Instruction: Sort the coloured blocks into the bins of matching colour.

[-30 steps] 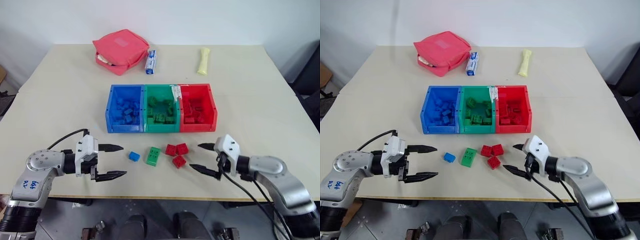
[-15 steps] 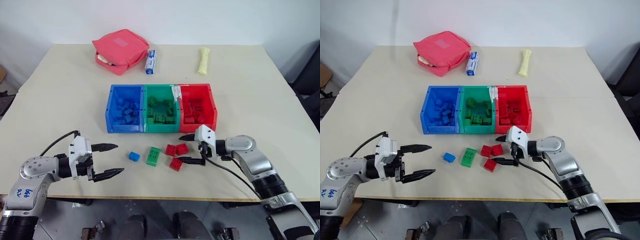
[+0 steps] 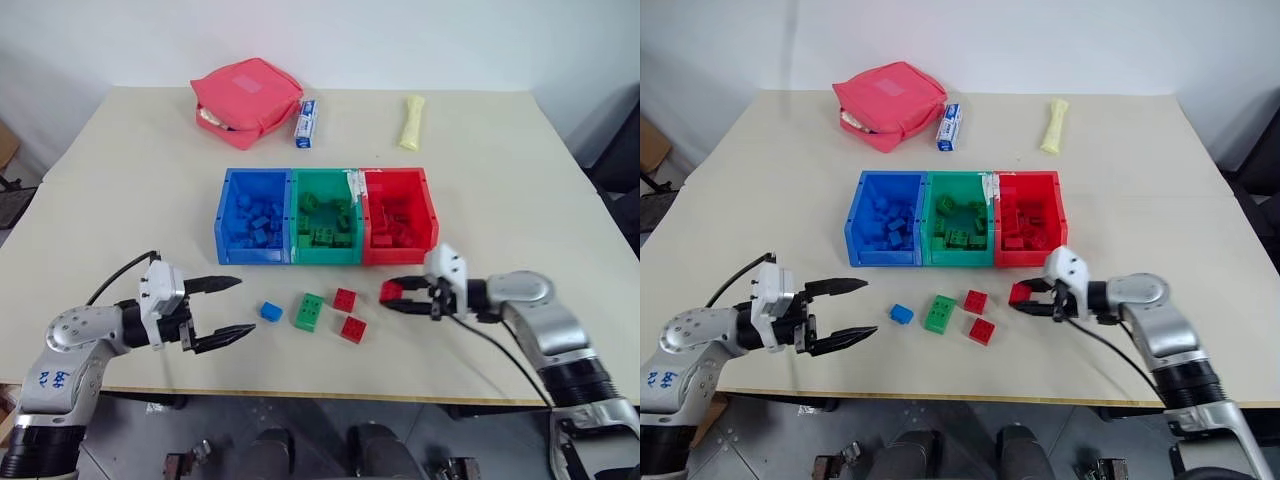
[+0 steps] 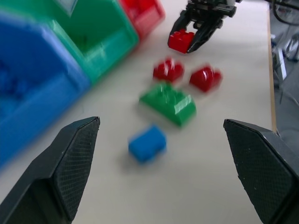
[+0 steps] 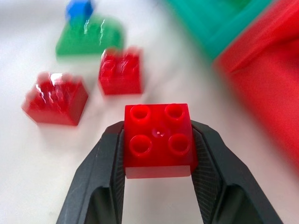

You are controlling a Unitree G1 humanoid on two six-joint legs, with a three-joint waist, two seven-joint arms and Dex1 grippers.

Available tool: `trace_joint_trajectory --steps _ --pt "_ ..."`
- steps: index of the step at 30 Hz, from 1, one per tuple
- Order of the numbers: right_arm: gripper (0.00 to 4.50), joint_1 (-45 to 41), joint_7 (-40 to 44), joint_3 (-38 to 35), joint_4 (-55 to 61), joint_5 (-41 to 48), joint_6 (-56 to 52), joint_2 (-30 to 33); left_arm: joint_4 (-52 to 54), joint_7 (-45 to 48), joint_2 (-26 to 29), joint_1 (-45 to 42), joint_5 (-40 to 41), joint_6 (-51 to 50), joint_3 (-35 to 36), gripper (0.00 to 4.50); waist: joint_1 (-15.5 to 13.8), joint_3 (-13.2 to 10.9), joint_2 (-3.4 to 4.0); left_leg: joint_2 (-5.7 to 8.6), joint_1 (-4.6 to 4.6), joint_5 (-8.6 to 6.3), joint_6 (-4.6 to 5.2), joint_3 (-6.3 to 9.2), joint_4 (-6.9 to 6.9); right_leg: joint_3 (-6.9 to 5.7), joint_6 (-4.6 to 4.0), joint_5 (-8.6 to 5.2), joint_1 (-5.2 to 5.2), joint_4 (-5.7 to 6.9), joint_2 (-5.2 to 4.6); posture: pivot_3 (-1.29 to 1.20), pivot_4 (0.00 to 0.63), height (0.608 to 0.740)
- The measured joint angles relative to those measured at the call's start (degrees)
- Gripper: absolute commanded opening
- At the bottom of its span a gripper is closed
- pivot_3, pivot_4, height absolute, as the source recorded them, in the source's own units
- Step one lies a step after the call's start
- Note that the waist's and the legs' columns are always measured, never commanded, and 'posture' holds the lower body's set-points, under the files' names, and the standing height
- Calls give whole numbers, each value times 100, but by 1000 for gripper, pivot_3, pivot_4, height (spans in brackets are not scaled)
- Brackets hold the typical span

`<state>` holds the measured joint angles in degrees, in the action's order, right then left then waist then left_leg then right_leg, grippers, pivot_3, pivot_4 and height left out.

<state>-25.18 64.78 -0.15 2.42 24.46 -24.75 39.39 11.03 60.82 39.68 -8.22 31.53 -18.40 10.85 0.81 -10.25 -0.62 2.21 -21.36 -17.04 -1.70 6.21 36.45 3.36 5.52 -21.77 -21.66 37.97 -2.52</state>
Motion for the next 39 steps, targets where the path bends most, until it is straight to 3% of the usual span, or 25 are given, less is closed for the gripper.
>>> trace_joint_trajectory --steps 4,8,12,17,21,26,28,31,36,39 --pt "1484 -977 -732 -516 166 374 -838 31 153 -404 -177 -480 166 -417 -50 4500 86 0 0 -1 8 -1 3 0 -2 -2 -3 3 2 4 3 0 150 740" --pt "1484 -1882 -1342 -445 -653 66 -967 -194 145 -659 -282 -697 193 -621 -83 4500 99 0 0 -2 5 4 -7 -8 -9 2 -2 3 -7 2 3 0 150 740" --pt "1484 -2252 -1483 -65 -1453 -387 -738 -417 146 -755 -295 -728 193 -743 -133 4500 85 0 0 0 -19 4 -8 -16 -8 3 3 6 -33 2 -2 0 150 740" --pt "3085 -2363 -1314 221 -2071 -607 -506 -587 147 -826 -306 -802 193 -848 -197 4500 80 0 0 3 -112 3 -9 -20 59 1 11 10 -120 52 -3 0 150 740" --pt "4400 -2332 -1183 7 -1973 -525 -384 -488 151 -810 -310 -842 192 -868 -279 4500 73 0 0 6 -114 3 -10 -21 71 2 13 11 -118 57 -5 0 150 740" --pt "4458 -1442 -560 -523 -1001 -134 -361 279 82 -549 -139 -882 169 -842 -358 4500 7 1 -2 2 -103 1 -7 -17 74 -1 13 11 -102 57 -1 0 150 740" --pt "4458 84 32 -1022 -299 -64 79 957 -271 0 161 -865 -138 -295 -553 4500 -113 2 -1 3 -103 0 -5 -8 56 -13 13 11 -91 31 -2 0 150 740" --pt "4458 1340 519 -1437 -239 -61 365 1301 -795 563 234 -741 -467 496 -625 4500 -94 -3 10 7 -101 -10 9 -50 72 -3 31 21 -91 22 -3 0 150 740" --pt "4458 2443 1108 -2073 -61 -239 1433 1812 -1105 1198 184 -848 -647 1261 -909 4500 -30 -4 11 -1 -71 -15 50 -76 73 9 41 50 -61 -2 1 0 150 740" --pt "4458 2570 1239 -2012 -22 -229 1577 1823 -1234 1394 204 -850 -717 1394 -979 4500 -4 -4 11 -3 -70 -14 50 -70 74 21 40 51 -62 1 -1 0 150 740"
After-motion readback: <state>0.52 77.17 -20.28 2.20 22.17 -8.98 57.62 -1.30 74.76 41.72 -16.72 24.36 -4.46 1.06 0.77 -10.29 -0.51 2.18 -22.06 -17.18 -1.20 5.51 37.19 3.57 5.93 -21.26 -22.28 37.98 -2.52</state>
